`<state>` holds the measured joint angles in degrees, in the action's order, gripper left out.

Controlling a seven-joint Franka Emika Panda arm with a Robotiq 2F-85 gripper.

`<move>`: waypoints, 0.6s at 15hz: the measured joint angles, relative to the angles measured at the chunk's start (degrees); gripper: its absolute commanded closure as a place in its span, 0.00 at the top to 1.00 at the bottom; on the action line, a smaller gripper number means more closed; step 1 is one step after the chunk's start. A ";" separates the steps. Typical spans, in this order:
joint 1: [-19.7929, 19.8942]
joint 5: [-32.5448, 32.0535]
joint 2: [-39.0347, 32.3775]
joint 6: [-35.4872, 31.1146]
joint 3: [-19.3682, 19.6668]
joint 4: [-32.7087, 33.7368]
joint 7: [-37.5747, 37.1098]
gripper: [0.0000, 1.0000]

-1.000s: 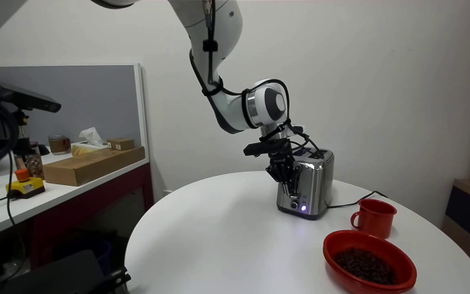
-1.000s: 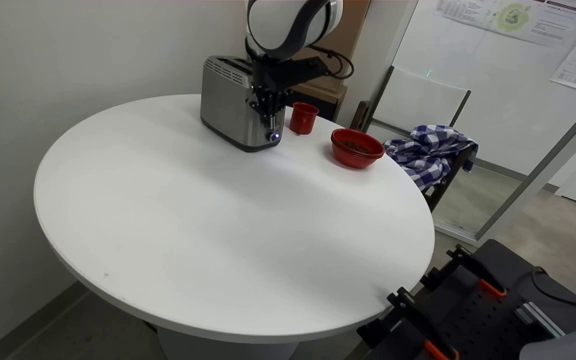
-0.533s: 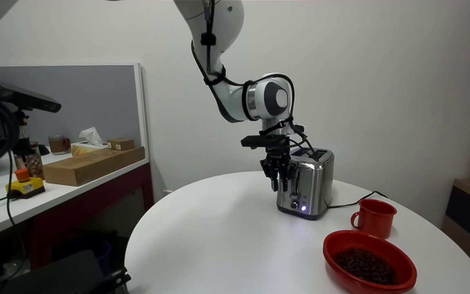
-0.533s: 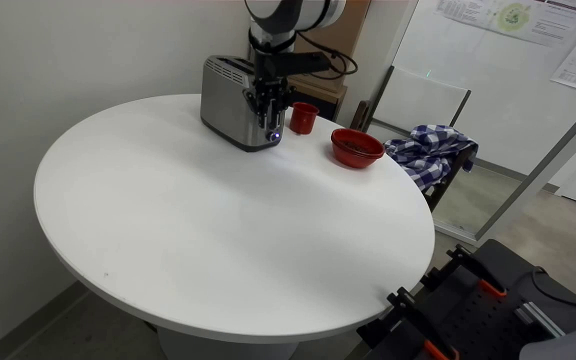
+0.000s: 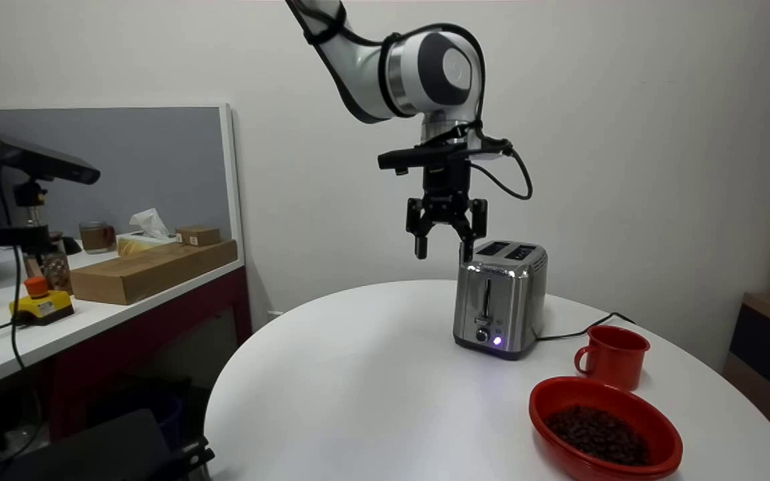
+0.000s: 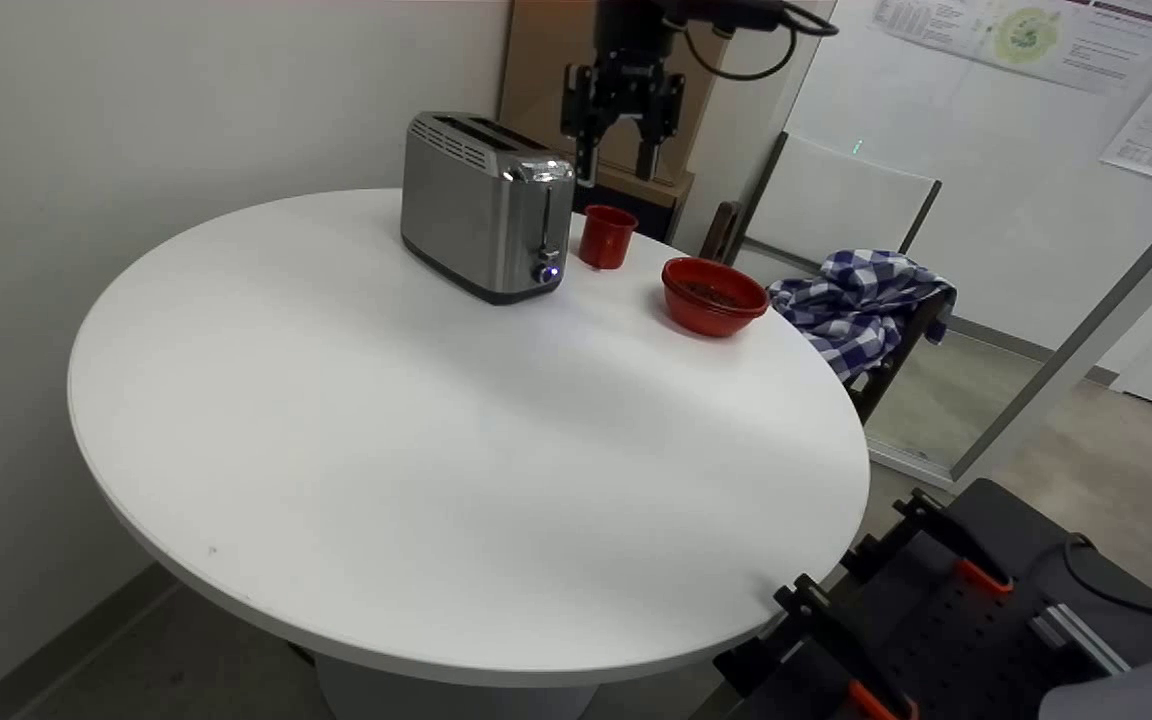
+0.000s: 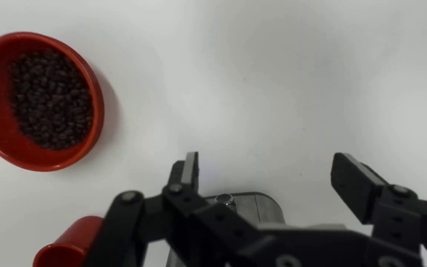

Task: Push down the switch of the toaster

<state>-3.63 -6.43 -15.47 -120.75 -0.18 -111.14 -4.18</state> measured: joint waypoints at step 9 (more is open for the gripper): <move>0.34 1.91 25.41 -2.17 -0.57 -24.01 7.40 1.00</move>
